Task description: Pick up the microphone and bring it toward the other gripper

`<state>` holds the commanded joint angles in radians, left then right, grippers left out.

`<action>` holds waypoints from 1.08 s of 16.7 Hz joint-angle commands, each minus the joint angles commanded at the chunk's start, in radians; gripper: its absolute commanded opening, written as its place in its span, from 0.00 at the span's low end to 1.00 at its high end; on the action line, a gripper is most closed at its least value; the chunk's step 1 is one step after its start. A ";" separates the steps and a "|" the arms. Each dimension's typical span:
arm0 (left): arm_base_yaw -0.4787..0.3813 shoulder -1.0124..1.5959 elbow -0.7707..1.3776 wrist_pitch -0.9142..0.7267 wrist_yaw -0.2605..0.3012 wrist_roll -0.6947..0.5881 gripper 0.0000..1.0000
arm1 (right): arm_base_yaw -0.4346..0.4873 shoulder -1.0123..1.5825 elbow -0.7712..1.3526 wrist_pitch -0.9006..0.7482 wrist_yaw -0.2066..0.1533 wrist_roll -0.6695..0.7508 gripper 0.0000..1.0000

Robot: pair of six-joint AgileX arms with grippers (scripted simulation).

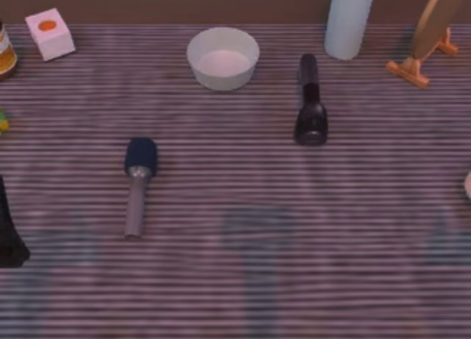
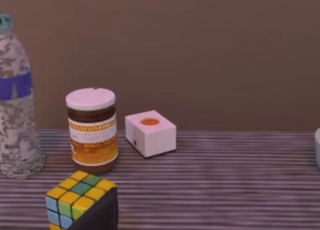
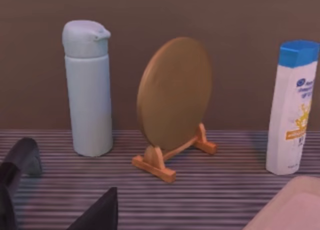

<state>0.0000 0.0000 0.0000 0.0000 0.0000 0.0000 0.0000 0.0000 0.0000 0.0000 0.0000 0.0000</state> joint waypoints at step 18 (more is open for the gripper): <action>-0.211 1.169 0.759 -0.551 0.038 -0.194 1.00 | 0.000 0.000 0.000 0.000 0.000 0.000 1.00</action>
<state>-0.2106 1.1689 0.7592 -0.5508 0.0379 -0.1937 0.0000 0.0000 0.0000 0.0000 0.0000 0.0000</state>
